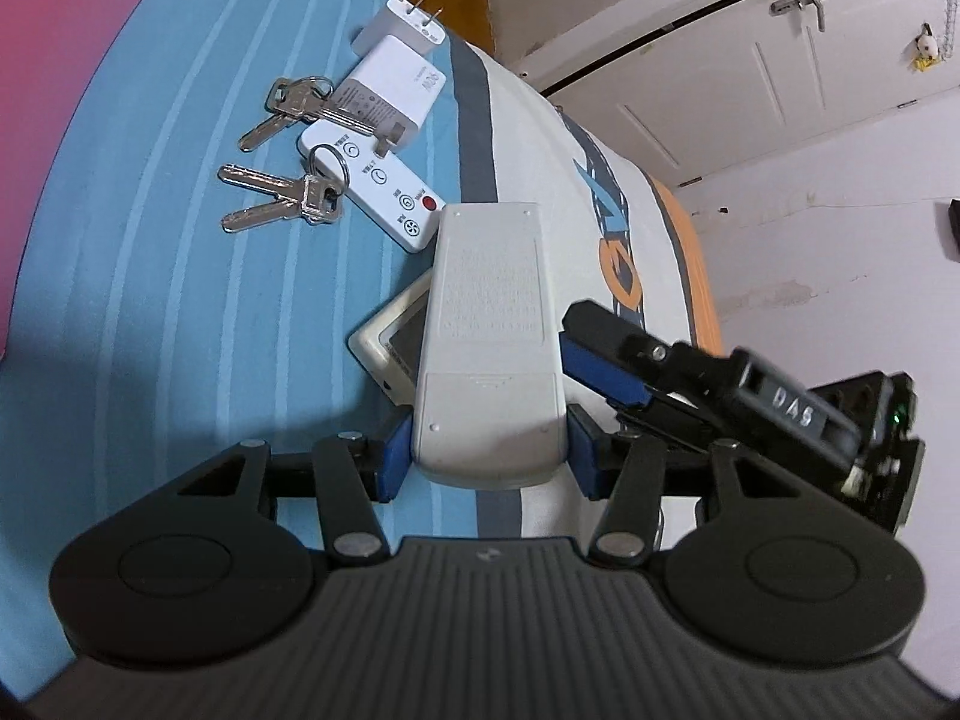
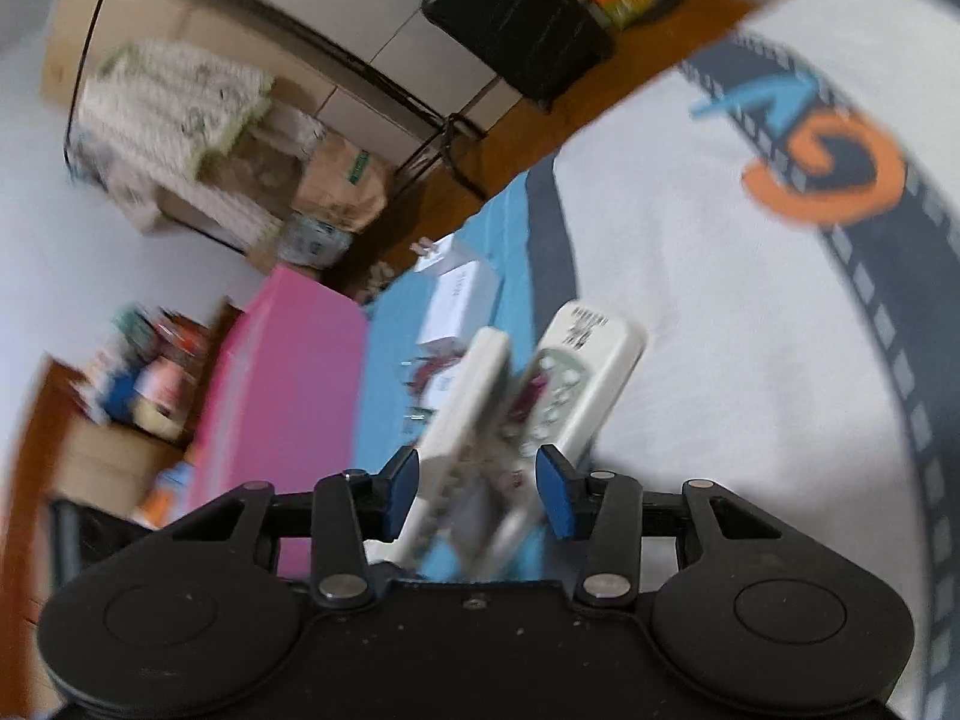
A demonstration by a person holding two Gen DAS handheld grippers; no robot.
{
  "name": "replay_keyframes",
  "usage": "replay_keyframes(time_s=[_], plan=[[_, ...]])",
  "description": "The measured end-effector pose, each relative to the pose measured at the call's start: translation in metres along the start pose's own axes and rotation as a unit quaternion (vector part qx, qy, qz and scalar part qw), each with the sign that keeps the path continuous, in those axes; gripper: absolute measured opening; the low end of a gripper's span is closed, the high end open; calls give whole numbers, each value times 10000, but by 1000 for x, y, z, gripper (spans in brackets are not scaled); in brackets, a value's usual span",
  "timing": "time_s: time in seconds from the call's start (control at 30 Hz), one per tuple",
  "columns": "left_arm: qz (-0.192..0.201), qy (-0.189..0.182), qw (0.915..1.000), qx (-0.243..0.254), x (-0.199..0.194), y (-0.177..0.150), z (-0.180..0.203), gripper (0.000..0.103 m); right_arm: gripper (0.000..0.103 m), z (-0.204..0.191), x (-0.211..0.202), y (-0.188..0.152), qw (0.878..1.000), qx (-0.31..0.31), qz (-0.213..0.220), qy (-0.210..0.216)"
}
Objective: Organize rigid objects
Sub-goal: 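Lift the white remote with the left gripper while the right gripper grasps its edge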
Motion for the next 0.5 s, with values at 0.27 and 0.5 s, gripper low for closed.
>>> replay_keyframes(time_s=[0.27,0.5], plan=[[-20,422,9976,551,-3,-8,10,51,30,-15,31,-17,9989,61,-435,156],[-188,847,9898,1126,-13,-14,22,51,24,-55,25,-25,9957,-872,-297,57]])
Point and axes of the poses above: each gripper's, at about its wrist camera, not at the fingertips, and x roughly the way its jaws point, z to its right, y to its top, the point moved 6 cm from there along x, roughly the way its jaws point, and after that the axes turned 1 degree about x, right-handed, at the moved point
